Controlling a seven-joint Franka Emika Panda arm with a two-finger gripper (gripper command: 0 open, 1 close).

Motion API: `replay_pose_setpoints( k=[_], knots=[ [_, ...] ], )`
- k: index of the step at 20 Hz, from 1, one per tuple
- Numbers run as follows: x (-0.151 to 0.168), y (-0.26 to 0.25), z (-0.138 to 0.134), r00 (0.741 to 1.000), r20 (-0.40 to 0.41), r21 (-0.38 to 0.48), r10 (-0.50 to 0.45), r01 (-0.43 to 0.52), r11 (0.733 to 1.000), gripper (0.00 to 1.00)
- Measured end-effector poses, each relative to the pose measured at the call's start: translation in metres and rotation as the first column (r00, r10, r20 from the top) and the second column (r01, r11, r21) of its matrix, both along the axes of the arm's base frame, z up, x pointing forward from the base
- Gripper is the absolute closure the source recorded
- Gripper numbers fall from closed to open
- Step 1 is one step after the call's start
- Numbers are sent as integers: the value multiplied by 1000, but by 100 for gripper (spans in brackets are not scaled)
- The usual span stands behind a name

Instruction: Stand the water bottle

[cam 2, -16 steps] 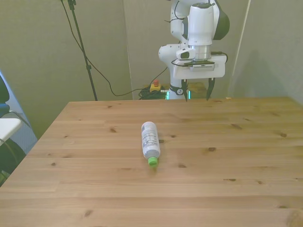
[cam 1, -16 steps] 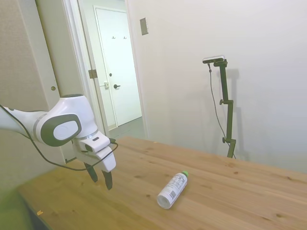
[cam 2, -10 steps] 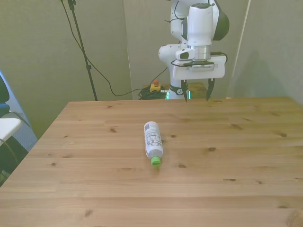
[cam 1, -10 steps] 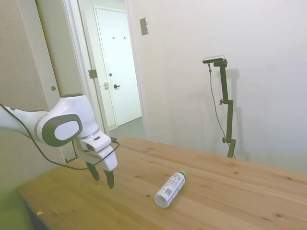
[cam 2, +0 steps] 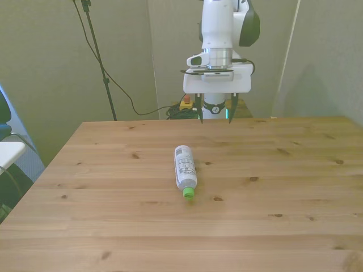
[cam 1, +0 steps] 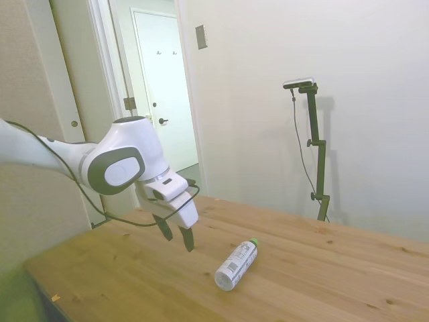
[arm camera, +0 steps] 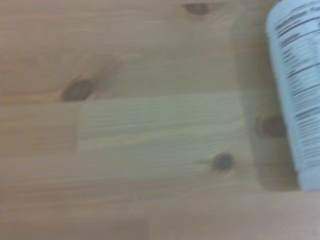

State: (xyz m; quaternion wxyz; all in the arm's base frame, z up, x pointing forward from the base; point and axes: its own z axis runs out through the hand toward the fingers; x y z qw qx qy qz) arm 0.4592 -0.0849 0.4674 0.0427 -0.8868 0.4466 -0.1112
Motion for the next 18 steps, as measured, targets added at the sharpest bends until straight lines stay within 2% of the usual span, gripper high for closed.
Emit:
replay_pose_setpoints(
  k=[7,12,18],
  knots=[
    [44,-63,28,998,47,-13,-49,49,999,0],
    [80,-84,20,994,81,-34,-72,75,997,0],
    [132,-92,7,995,79,-58,-64,69,996,0]
  ],
)
